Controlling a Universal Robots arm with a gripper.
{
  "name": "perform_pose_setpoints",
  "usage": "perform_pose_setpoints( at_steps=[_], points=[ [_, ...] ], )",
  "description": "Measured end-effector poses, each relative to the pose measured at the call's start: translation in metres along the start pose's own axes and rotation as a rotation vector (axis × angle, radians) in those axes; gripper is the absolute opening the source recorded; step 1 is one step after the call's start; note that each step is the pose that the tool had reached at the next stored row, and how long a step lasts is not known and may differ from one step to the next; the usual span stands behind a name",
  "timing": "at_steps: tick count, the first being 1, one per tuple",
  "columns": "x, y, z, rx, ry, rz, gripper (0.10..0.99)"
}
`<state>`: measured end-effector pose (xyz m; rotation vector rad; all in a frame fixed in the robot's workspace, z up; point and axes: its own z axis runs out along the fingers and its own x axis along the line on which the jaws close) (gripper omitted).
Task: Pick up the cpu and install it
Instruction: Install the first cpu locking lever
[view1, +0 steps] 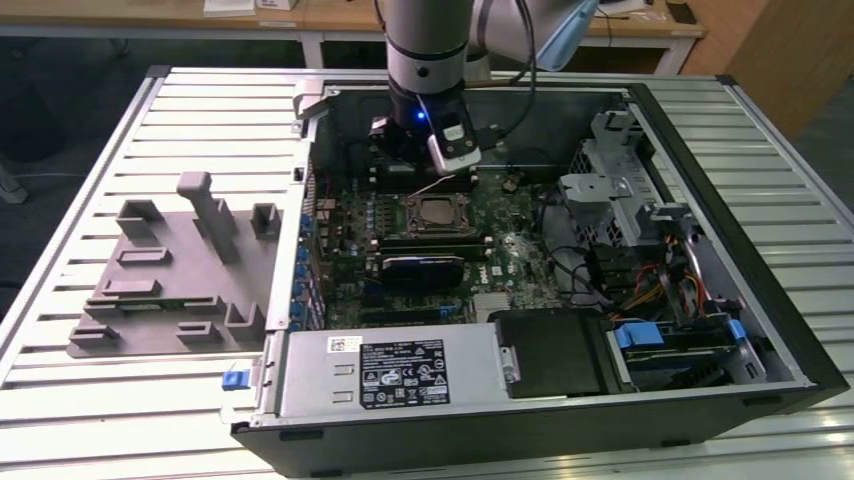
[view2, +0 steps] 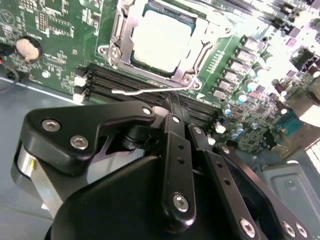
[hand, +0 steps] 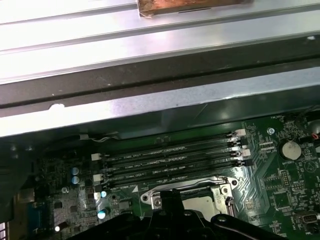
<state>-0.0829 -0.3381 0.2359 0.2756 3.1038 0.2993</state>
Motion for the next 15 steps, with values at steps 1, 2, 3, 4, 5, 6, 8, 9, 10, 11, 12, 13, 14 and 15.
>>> perform_pose_setpoints(
  at_steps=[1, 2, 3, 4, 5, 6, 8, 9, 10, 11, 12, 13, 14, 15],
  points=[
    [0.0001, -0.0001, 0.0003, -0.001, -0.0046, 0.0, 0.106],
    [0.0001, -0.0002, 0.0008, -0.002, -0.009, -0.001, 0.106],
    [0.0, -0.0003, 0.0014, -0.002, -0.0134, -0.001, 0.106],
    [0.0001, -0.0005, 0.0021, -0.003, -0.0185, -0.002, 0.106],
    [0.0001, -0.0006, 0.0027, -0.004, -0.0237, -0.003, 0.106],
    [0.0, -0.0007, 0.0033, -0.005, -0.0289, -0.004, 0.106],
    [-0.0002, -0.0009, 0.0044, -0.007, -0.0388, -0.006, 0.106],
    [-0.0008, -0.0009, 0.0052, -0.008, -0.0425, -0.007, 0.106],
    [-0.0016, -0.0008, 0.0057, -0.008, -0.0453, -0.007, 0.106],
    [-0.0026, -0.0008, 0.0062, -0.009, -0.0479, -0.008, 0.106],
    [-0.0042, -0.0006, 0.0067, -0.009, -0.0493, -0.008, 0.106],
    [-0.0071, -0.0001, 0.0071, -0.009, -0.0495, -0.008, 0.106],
    [-0.0099, 0.0004, 0.0075, -0.009, -0.0495, -0.008, 0.106],
    [-0.0121, 0.0009, 0.0078, -0.009, -0.0495, -0.008, 0.106]
  ],
)
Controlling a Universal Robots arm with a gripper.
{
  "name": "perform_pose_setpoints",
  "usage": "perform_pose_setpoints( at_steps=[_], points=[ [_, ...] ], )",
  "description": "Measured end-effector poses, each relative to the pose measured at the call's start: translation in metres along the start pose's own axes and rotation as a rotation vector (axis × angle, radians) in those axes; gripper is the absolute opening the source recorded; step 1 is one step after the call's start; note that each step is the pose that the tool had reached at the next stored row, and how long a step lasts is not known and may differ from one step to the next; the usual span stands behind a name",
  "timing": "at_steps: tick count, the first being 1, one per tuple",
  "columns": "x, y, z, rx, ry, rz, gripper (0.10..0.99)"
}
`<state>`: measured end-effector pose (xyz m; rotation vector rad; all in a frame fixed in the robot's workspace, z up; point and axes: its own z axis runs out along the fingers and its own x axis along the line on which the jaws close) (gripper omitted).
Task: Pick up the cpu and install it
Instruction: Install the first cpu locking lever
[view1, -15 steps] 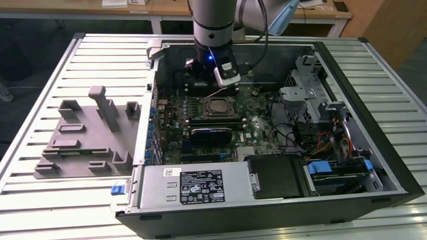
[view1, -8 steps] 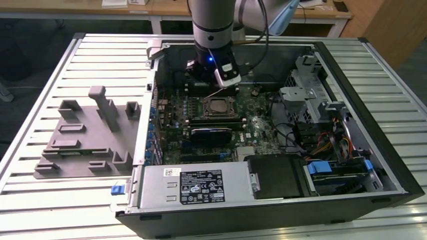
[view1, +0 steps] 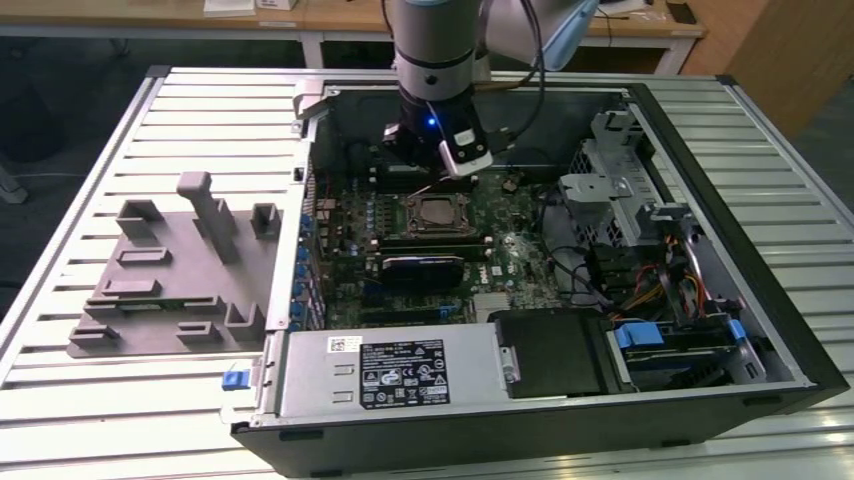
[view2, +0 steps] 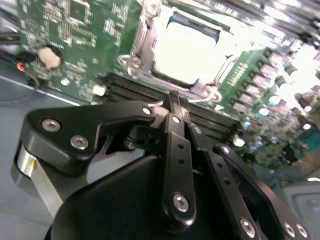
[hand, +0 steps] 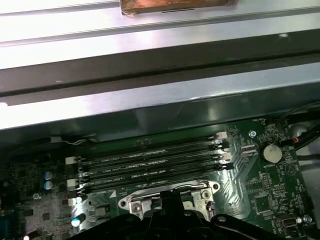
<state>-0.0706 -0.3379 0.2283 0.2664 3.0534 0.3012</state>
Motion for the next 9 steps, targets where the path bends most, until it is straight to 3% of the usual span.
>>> perform_pose_setpoints(
  at_steps=[3, 9],
  points=[
    [-0.0046, 0.001, 0.0009, 0.0, 0.0, 0.0, 0.106],
    [-0.0055, 0.0012, 0.001, 0.0, 0.0, 0.0, 0.106]
  ],
)
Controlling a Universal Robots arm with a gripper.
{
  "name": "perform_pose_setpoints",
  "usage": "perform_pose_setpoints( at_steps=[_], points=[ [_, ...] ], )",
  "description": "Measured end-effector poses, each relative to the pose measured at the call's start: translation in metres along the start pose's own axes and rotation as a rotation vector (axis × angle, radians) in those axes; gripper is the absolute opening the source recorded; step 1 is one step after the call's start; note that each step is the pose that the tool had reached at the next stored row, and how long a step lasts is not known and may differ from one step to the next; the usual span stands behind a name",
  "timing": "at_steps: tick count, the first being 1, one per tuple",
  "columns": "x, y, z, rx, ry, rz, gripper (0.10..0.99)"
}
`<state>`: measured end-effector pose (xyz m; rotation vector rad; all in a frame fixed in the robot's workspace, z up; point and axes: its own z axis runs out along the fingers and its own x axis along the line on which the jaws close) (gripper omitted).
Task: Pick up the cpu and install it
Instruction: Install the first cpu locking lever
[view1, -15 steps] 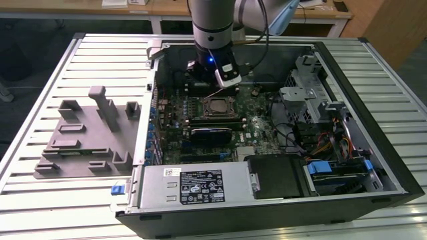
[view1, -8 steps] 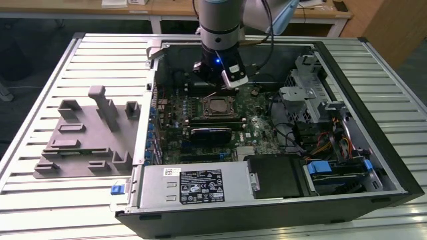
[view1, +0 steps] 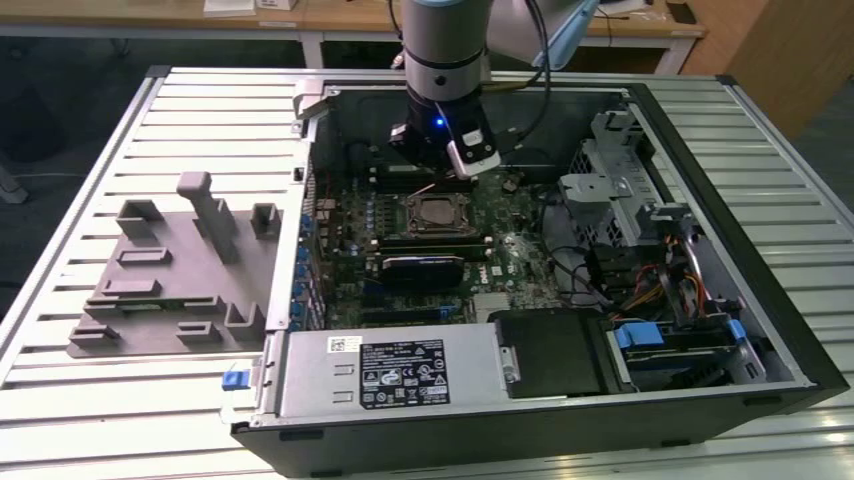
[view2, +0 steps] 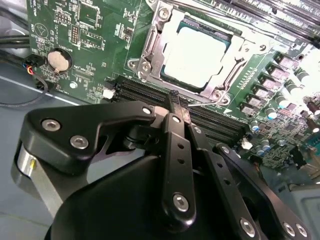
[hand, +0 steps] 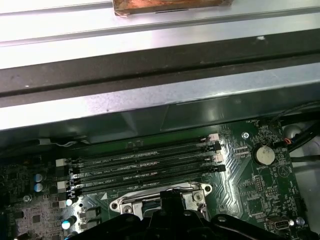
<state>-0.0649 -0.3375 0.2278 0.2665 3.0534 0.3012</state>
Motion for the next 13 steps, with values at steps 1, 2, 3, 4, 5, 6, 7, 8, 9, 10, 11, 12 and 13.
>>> perform_pose_setpoints(
  at_steps=[1, 2, 3, 4, 5, 6, 7, 8, 9, 10, 11, 12, 13],
  points=[
    [0.0, 0.0, 0.0, 0.0, 0.0, 0.0, 0.106],
    [0.0, 0.0, 0.0, 0.0, 0.0, 0.0, 0.106],
    [-0.0001, 0.0, 0.0, 0.0, 0.0, 0.0, 0.106],
    [-0.0001, 0.0, 0.0, 0.0, 0.0, 0.0, 0.106],
    [-0.0001, 0.0, 0.0001, 0.0, 0.0, 0.0, 0.106],
    [-0.0001, 0.0001, 0.0003, 0.0, 0.0, 0.0, 0.106],
    [-0.0001, 0.0002, 0.0005, 0.0, 0.0, 0.0, 0.106],
    [0.0, 0.0003, 0.0008, 0.0, -0.0001, 0.0, 0.106],
    [0.0001, 0.0005, 0.001, 0.0, -0.0001, 0.0, 0.106],
    [0.0001, 0.0008, 0.0011, 0.0, 0.0, 0.0, 0.106],
    [0.0001, 0.001, 0.0012, 0.0, 0.0, 0.0, 0.106],
    [0.0002, 0.0012, 0.0012, 0.0, 0.0, 0.0, 0.106],
    [0.0002, 0.0013, 0.0014, 0.0, -0.0001, 0.0, 0.106]
  ],
)
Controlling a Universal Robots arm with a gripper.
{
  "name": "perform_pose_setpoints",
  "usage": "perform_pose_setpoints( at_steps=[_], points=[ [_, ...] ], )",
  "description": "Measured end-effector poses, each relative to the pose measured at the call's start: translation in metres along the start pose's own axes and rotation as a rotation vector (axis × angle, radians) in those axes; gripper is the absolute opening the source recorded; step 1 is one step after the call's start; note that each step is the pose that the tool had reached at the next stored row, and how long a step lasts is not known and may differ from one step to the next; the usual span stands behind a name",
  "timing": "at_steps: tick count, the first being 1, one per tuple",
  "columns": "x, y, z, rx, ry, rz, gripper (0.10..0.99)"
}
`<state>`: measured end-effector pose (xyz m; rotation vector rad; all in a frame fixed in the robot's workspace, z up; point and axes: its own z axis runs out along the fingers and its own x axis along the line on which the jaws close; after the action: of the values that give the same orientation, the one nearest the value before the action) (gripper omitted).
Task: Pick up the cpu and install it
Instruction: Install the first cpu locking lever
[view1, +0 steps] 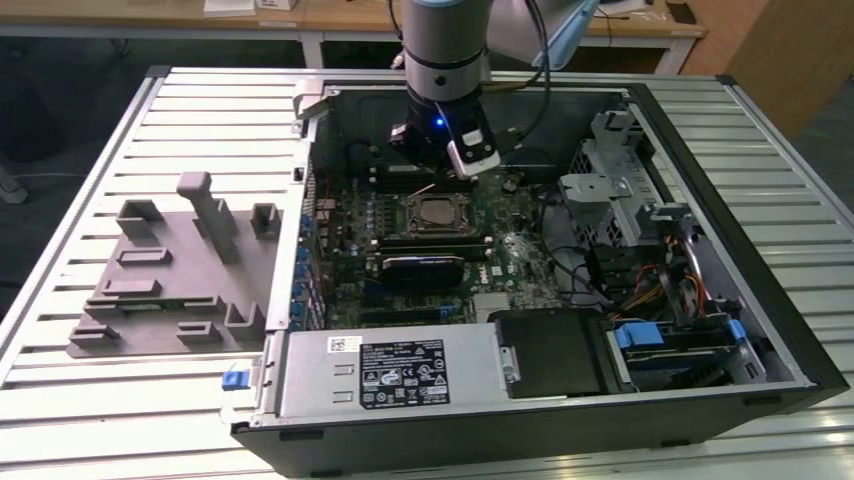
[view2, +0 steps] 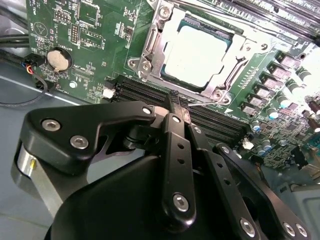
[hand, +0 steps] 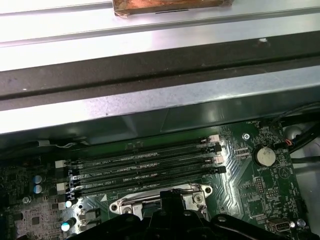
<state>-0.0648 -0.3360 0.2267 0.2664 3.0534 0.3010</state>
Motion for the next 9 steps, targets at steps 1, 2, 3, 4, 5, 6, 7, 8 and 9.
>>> perform_pose_setpoints(
  at_steps=[1, 2, 3, 4, 5, 6, 7, 8, 9],
  points=[
    [0.0, 0.0002, 0.0002, 0.0, 0.0, 0.0, 0.106],
    [0.0, 0.0004, 0.0002, 0.001, 0.0, 0.0, 0.106],
    [0.0, 0.0006, 0.0004, 0.001, -0.0002, 0.0, 0.106],
    [0.0, 0.0009, 0.0005, 0.002, -0.0003, 0.0, 0.106],
    [0.0, 0.0012, 0.0007, 0.003, -0.0006, 0.001, 0.106],
    [-0.0001, 0.0016, 0.0008, 0.004, -0.0008, 0.001, 0.106],
    [-0.0002, 0.002, 0.001, 0.004, -0.001, 0.001, 0.106],
    [-0.0002, 0.0024, 0.0011, 0.005, -0.0011, 0.002, 0.106],
    [-0.0002, 0.0029, 0.0013, 0.005, -0.0013, 0.002, 0.106]
  ],
)
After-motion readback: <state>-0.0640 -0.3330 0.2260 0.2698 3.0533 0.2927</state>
